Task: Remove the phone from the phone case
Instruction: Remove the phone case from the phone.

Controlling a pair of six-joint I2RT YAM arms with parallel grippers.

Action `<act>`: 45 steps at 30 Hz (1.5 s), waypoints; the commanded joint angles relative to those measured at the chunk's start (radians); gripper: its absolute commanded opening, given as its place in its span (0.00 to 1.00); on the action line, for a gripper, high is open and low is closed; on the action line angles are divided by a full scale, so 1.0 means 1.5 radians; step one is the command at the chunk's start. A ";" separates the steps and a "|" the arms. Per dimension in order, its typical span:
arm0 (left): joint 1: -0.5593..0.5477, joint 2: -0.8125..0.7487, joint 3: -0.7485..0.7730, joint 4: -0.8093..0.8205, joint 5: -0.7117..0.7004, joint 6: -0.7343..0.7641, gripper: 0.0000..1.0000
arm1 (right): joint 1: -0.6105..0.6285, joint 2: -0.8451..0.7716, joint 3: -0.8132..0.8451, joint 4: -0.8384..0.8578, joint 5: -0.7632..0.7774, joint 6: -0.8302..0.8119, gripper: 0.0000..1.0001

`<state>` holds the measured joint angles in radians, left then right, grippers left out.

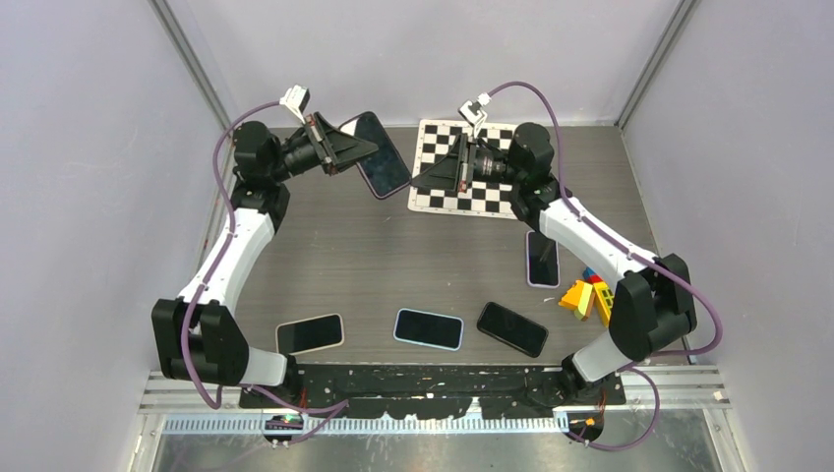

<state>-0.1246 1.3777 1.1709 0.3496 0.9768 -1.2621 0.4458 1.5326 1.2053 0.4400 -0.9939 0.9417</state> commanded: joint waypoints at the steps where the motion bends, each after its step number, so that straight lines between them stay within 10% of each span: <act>1: 0.000 -0.038 0.021 0.088 0.023 -0.029 0.00 | 0.001 0.008 0.021 0.091 0.033 0.035 0.09; 13: 0.000 -0.033 0.014 0.185 0.017 -0.103 0.00 | 0.001 0.021 0.024 -0.022 0.129 -0.023 0.01; 22: 0.000 -0.044 -0.021 0.215 0.008 -0.100 0.00 | 0.019 0.047 0.130 -0.444 0.403 -0.156 0.01; 31: -0.001 -0.051 -0.026 0.234 -0.006 -0.117 0.00 | 0.032 0.106 0.187 -0.607 0.541 -0.173 0.01; 40: -0.001 -0.060 -0.037 0.104 -0.071 -0.065 0.00 | 0.032 0.000 0.079 -0.371 0.394 -0.184 0.05; 45: -0.001 -0.074 -0.045 0.000 -0.164 -0.046 0.00 | 0.032 -0.061 0.009 -0.223 0.252 -0.168 0.36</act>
<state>-0.1287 1.3231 1.0988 0.4244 0.8639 -1.3586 0.4892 1.5517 1.2789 -0.1688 -0.4141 0.6868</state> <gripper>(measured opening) 0.161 0.277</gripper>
